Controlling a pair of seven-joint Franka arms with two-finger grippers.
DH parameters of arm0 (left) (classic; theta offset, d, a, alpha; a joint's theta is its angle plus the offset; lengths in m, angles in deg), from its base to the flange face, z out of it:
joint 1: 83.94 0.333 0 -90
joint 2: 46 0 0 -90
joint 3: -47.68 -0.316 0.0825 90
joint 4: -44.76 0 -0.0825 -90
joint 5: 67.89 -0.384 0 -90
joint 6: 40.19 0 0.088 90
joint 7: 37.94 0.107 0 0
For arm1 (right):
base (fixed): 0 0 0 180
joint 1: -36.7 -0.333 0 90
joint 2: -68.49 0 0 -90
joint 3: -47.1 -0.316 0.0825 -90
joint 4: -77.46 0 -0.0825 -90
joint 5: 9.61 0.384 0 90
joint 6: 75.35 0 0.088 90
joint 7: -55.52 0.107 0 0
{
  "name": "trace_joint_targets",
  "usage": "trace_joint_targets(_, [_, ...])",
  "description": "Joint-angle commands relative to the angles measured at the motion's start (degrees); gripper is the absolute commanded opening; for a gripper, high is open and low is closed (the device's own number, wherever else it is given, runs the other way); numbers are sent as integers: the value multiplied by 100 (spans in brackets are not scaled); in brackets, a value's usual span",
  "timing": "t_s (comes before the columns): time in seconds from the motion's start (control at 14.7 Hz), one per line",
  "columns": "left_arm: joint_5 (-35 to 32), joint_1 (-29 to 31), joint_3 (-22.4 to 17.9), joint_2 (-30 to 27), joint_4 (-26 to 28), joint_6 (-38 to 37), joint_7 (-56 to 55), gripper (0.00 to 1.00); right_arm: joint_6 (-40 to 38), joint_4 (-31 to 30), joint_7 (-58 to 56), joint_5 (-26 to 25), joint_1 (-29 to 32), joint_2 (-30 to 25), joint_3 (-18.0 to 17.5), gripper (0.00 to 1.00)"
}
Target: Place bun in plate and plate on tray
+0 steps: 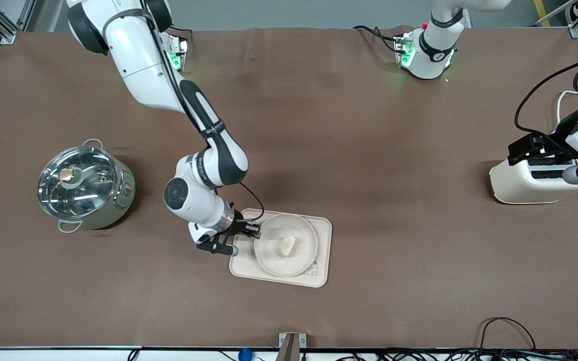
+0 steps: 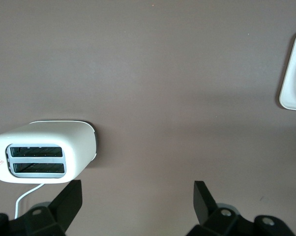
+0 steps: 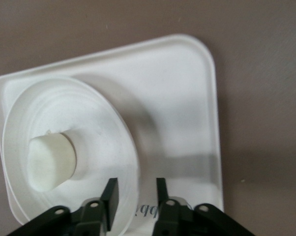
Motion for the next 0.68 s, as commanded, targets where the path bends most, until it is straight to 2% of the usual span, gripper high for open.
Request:
trace_joint_targets(0.0, [87, -59, -43, 13, -39, -34, -57, 100, -475, 255, -4, -731, 273, -185, 49, 100])
trace_joint_targets(0.07, [87, -94, -35, 22, -39, -34, -66, 100, -502, 255, -48, -1083, 334, -238, 110, 100])
trace_joint_targets(0.14, [87, -103, -26, 31, -65, -26, -100, 100, -554, 116, -292, -1225, 527, -386, 137, 100])
trace_joint_targets(0.48, [70, -112, -26, 31, -101, -17, -118, 100, -1353, -675, -821, -1384, 1231, -1572, 207, 100])
trace_joint_targets(0.61, [70, -112, -26, 31, -101, -17, -101, 100, -1722, -1026, -1041, -2032, 1267, -2099, 444, 100])
